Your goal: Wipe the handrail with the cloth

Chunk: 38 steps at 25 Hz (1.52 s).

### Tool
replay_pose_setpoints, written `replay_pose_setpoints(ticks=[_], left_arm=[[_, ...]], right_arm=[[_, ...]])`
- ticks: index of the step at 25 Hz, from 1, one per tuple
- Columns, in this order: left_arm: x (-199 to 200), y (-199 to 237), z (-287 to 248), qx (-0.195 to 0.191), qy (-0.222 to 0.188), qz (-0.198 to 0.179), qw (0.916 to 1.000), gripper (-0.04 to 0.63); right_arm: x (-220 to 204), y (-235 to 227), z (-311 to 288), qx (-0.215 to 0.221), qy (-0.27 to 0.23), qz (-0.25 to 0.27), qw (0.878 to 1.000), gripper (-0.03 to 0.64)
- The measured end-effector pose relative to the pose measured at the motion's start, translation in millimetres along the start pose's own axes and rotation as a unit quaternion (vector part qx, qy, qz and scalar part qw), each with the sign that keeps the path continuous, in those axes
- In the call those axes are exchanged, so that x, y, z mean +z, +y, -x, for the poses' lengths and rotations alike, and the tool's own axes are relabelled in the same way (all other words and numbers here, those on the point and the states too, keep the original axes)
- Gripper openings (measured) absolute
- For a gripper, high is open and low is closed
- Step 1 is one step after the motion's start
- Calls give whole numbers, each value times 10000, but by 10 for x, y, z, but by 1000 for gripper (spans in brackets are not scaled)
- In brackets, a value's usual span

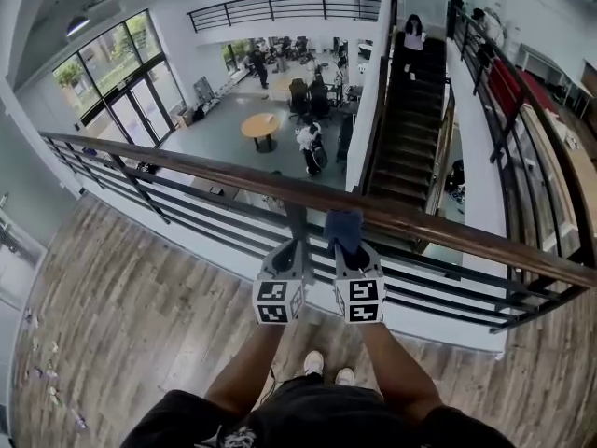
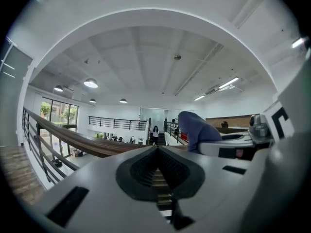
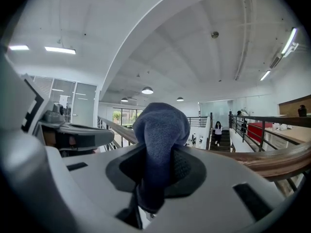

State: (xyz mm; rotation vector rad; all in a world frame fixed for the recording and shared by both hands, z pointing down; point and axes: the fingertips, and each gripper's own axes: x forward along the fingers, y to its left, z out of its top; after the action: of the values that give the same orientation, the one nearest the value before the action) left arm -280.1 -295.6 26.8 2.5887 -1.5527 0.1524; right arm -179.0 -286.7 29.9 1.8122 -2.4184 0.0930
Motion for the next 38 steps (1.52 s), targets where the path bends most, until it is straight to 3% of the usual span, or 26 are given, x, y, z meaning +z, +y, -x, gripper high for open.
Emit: replay_pose_setpoints(ticks=[8, 16, 24, 38], left_arm=[[99, 767, -576, 166, 138, 38, 9998, 2], [185, 1246, -894, 311, 236, 77, 9992, 2], [72, 1433, -967, 253, 338, 135, 9990, 2], [-33, 1108, -1014, -78, 457, -65, 9989, 3]], right_arm=[[80, 112, -1132, -208, 440, -45, 9988, 87], [80, 193, -1949, -251, 1109, -157, 9934, 87], [-221, 113, -2119, -537, 1827, -286, 9813, 86], [-299, -214, -1845, -919, 1773, -207, 9796, 87]])
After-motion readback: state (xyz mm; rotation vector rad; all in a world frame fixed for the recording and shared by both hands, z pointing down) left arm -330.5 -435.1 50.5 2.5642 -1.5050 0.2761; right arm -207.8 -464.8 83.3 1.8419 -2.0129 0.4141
